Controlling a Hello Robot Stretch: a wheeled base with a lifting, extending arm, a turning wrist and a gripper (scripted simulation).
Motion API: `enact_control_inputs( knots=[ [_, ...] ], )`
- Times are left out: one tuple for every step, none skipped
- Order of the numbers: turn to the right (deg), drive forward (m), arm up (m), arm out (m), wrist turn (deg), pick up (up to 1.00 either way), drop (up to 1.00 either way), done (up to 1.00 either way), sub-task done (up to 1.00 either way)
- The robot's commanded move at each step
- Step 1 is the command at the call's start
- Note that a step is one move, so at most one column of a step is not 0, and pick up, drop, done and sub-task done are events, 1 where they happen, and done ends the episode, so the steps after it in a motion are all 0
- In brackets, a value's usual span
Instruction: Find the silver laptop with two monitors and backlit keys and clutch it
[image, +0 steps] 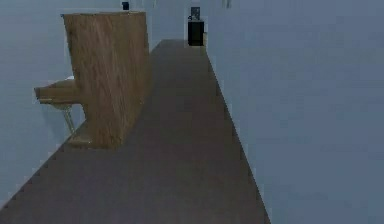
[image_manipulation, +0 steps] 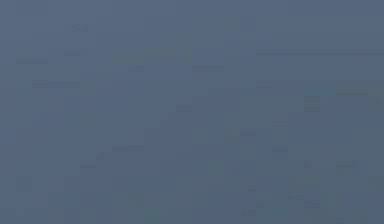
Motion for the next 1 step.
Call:
enact_control_inputs(
  knots=[
    [0.0,1.0,0.0,0.0,0.0,0.0,0.0,0.0,0.0]
  ],
)
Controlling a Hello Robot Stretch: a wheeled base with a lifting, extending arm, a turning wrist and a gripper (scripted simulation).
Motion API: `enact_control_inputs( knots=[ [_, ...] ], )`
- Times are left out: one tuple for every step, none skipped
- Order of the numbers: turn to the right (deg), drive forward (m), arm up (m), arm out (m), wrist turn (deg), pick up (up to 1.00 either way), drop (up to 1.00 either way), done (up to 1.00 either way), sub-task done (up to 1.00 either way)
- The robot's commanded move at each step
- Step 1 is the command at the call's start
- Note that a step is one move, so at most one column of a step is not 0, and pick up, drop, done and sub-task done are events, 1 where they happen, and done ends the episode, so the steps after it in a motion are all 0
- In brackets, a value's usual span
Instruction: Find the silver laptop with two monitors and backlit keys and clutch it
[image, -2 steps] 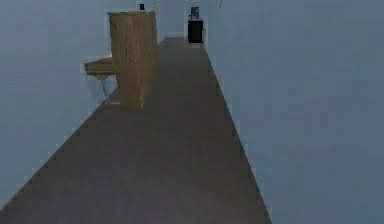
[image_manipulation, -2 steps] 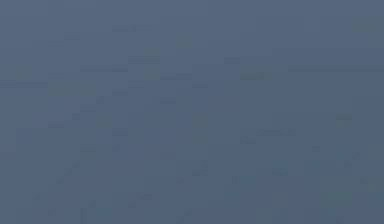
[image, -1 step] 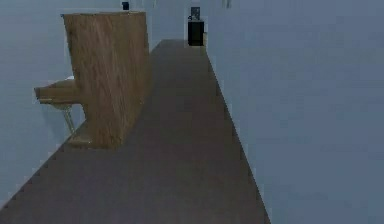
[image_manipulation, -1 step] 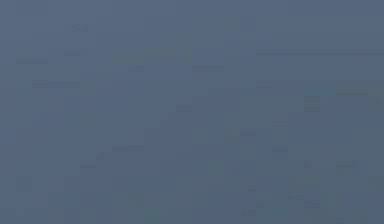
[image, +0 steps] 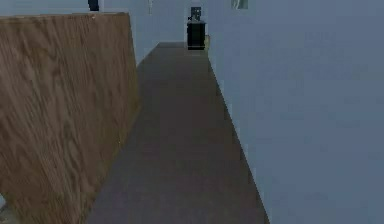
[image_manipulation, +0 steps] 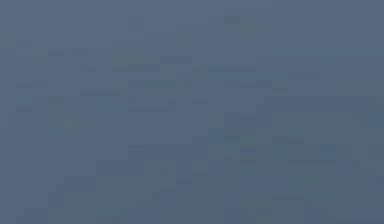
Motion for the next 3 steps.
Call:
enact_control_inputs(
  knots=[
    [0.0,1.0,0.0,0.0,0.0,0.0,0.0,0.0,0.0],
    [0.0,1.0,0.0,0.0,0.0,0.0,0.0,0.0,0.0],
    [0.0,1.0,0.0,0.0,0.0,0.0,0.0,0.0,0.0]
  ],
)
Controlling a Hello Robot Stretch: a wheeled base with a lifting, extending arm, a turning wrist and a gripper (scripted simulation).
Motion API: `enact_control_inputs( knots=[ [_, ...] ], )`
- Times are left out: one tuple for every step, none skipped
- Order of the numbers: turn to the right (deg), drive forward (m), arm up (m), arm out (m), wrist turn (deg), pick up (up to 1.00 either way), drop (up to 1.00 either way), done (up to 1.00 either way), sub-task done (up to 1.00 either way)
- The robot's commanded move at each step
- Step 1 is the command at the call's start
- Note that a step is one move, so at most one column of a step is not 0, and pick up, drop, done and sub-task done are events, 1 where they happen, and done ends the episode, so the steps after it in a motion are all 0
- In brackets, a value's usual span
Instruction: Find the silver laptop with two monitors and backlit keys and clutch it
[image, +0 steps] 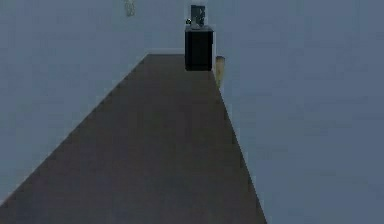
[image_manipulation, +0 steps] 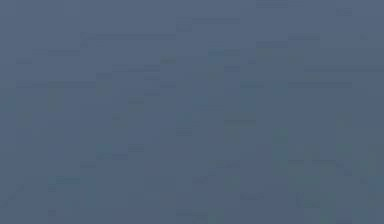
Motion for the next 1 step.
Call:
enact_control_inputs(
  knots=[
    [0.0,1.0,0.0,0.0,0.0,0.0,0.0,0.0,0.0]
  ],
)
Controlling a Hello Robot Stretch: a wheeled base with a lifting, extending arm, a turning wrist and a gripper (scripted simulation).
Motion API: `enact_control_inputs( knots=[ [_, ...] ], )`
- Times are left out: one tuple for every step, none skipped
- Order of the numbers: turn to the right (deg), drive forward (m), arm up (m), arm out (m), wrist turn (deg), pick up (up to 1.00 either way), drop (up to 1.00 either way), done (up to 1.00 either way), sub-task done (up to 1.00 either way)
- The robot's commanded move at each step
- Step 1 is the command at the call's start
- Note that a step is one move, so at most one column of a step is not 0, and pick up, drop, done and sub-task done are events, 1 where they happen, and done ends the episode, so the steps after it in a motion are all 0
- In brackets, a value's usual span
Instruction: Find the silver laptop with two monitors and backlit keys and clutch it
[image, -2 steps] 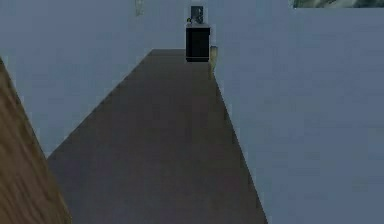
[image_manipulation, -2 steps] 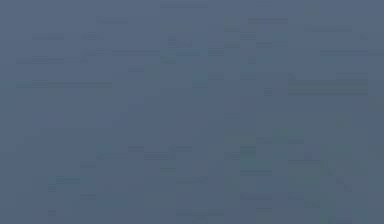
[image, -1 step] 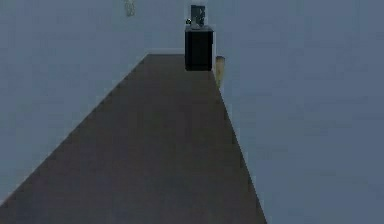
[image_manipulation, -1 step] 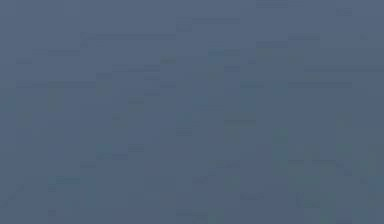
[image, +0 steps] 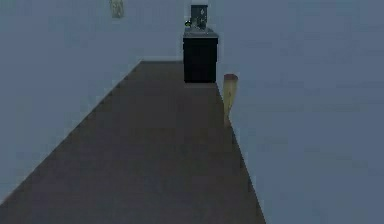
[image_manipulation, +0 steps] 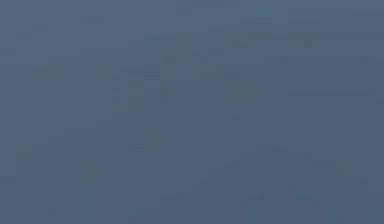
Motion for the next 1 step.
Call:
enact_control_inputs(
  knots=[
    [0.0,1.0,0.0,0.0,0.0,0.0,0.0,0.0,0.0]
  ],
)
